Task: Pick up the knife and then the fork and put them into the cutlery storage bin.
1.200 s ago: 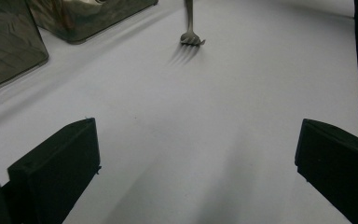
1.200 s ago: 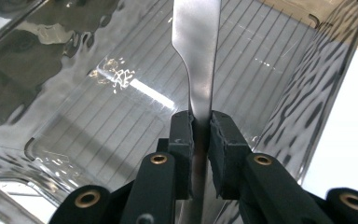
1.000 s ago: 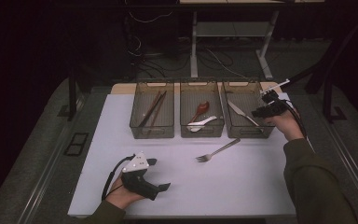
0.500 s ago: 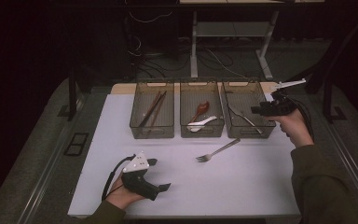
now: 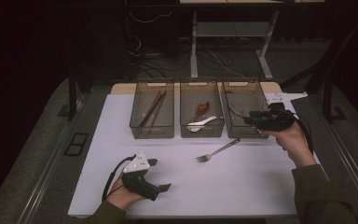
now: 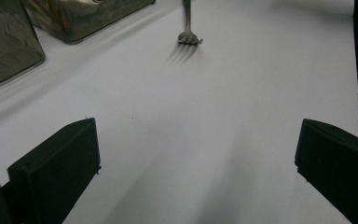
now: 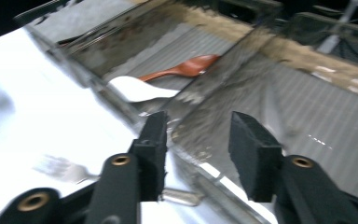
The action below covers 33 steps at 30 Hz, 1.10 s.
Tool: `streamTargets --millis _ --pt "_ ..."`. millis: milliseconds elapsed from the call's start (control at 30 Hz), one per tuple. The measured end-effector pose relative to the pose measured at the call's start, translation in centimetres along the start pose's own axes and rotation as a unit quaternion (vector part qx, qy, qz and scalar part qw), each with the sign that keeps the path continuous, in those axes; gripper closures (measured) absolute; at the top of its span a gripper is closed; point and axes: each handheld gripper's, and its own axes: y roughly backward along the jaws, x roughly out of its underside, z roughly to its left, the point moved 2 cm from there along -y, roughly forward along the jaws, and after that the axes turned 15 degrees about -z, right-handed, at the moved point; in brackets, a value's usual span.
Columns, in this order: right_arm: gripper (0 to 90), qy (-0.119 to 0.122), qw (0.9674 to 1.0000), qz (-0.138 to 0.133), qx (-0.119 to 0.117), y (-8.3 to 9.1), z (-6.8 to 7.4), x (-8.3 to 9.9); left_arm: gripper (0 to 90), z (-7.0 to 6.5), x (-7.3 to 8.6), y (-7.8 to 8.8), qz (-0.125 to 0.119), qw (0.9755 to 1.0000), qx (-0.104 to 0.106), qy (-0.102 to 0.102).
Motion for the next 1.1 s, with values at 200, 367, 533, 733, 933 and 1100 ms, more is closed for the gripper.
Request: streamTargets --millis 200,367,533,733,933,1100 --pt "85.7 0.033 0.9984 0.038 -0.024 -1.3 2.3 2.2 0.0 -0.1 0.0 0.0 -0.001 1.0000 0.000 0.000" --pt "89.2 0.049 0.9957 0.068 -0.039 -2.8 3.1 3.8 0.0 -0.1 0.0 0.0 0.001 1.0000 0.001 -0.001" --pt "89.2 0.062 0.9937 0.088 -0.030 -4.2 3.3 5.0 0.0 -0.1 0.0 0.0 0.001 1.0000 0.002 -0.001" --pt "89.3 0.073 0.9917 0.104 -0.018 -5.8 3.1 5.9 0.0 -0.1 0.0 -0.1 0.003 1.0000 0.002 -0.002" --pt "89.3 0.081 0.9898 0.117 -0.010 -6.9 3.0 6.7 0.0 -0.1 0.1 -0.1 0.003 1.0000 0.003 -0.001" --pt "89.3 0.081 0.9894 0.120 -0.006 -7.3 2.7 7.1 0.0 -0.1 0.1 -0.1 0.002 1.0000 0.006 -0.002"
